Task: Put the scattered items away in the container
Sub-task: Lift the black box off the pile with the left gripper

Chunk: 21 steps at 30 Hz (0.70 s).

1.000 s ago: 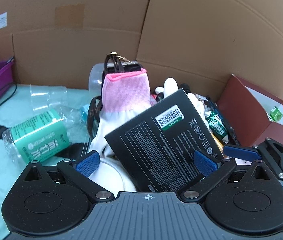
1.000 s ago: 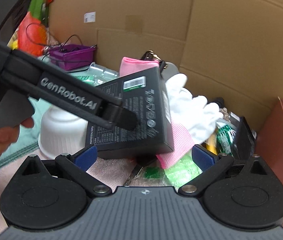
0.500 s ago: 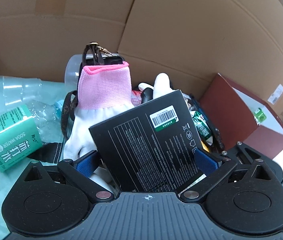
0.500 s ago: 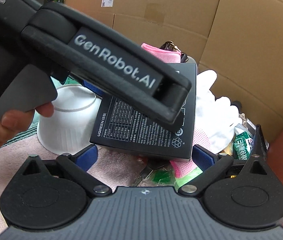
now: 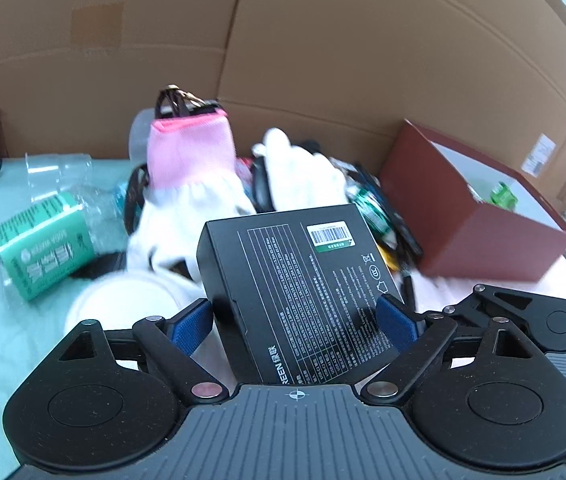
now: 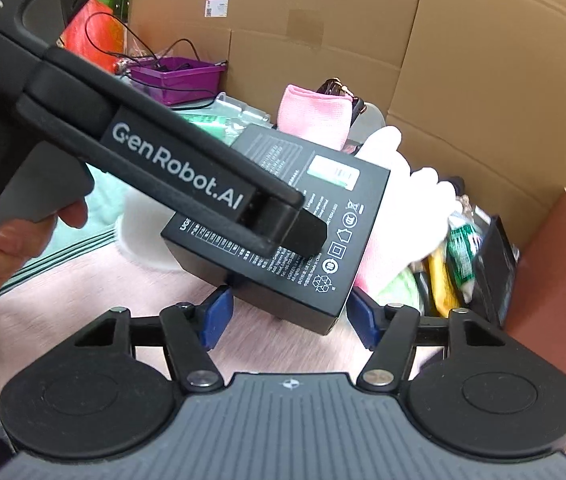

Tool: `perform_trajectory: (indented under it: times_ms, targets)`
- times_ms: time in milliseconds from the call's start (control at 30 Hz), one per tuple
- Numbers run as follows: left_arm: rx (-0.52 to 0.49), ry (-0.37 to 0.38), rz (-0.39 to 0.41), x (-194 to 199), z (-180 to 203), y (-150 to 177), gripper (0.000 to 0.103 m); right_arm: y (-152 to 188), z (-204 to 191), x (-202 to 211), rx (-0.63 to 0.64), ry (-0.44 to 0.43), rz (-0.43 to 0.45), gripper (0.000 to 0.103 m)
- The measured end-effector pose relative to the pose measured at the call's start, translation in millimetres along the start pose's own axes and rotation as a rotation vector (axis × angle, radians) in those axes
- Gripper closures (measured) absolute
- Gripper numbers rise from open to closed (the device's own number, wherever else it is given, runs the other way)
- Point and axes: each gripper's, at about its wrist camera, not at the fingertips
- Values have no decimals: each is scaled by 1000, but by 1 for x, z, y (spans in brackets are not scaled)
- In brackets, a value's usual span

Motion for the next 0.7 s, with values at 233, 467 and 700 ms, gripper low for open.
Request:
perform_trajectory:
  times_ms: [233, 467, 700]
  targets:
    - [-29, 68, -84, 13, 19, 46, 10, 19, -21, 43, -65, -11, -6, 35]
    - [-55, 92, -134, 5, 33, 66, 11, 48, -29, 65, -114, -9, -41, 33]
    - [-41, 59, -127, 4, 27, 68, 0, 61, -26, 67, -133, -5, -28, 24]
Point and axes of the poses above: each gripper's, at about its wrist camera, not at the fingertips, and x roughly against the way its jaws point, z to its right, y to its underside, and after that the axes turned 12 degrees about x, right-handed
